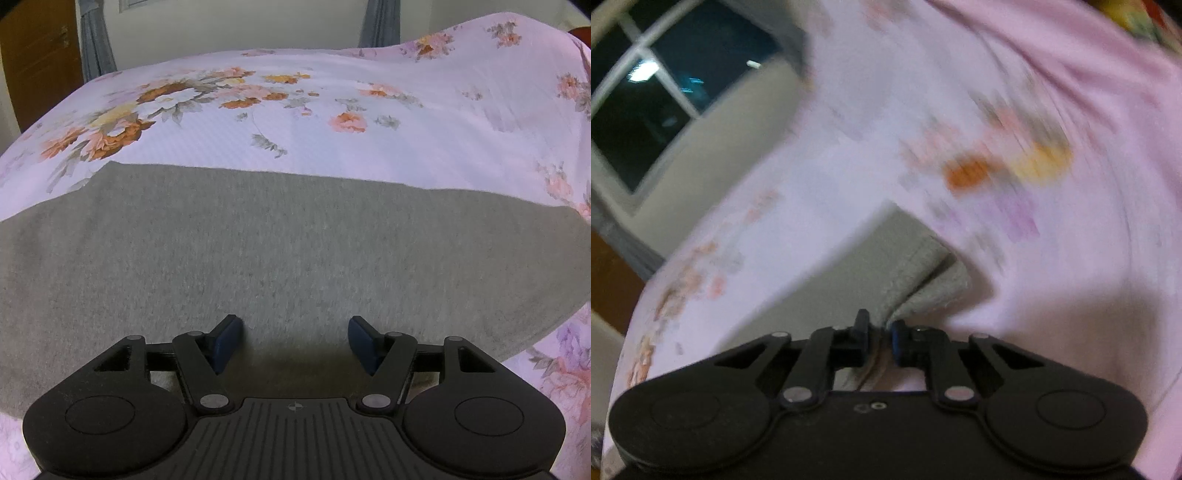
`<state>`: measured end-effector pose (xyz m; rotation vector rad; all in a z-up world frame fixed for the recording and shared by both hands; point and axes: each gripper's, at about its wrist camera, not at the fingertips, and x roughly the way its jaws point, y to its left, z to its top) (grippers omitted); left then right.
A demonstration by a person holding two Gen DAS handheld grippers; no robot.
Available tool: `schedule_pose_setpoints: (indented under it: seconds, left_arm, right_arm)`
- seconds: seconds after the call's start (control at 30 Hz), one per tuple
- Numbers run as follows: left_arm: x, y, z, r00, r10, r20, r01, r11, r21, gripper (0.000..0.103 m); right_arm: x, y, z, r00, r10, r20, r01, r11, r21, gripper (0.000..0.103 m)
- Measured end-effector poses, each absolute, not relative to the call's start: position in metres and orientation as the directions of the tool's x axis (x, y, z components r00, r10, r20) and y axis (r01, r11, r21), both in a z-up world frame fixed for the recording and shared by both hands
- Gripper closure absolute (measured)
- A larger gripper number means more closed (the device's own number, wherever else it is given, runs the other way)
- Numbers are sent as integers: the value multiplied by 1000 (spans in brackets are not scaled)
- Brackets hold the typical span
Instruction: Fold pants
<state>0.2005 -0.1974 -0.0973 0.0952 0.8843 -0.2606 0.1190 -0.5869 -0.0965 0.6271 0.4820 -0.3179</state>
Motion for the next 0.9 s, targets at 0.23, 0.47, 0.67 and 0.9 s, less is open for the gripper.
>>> schedule_pose_setpoints:
  seconds: [0.23,0.47,0.67,0.9]
  left_arm:
    - [204,-208,-97,594,-194,-781,268,963,-35,39]
    - [202,-222,-86,577,-245,-780,299,951,-77,39]
    - [202,-255,-85,557,-281,-781,350,933,-86,39]
    - [205,-277,-98,543,-248,-802,364,931,-41,39]
  right_arm:
    - [120,-600,-117,763,-162,-626,499,764,410,92]
    - [109,-607,-131,764,-122,-634,513,711,481,76]
    - [109,-610,-137,757,-99,-646,526,678,514,68]
    - [113,-609,-139,748,-97,-656,526,690,498,68]
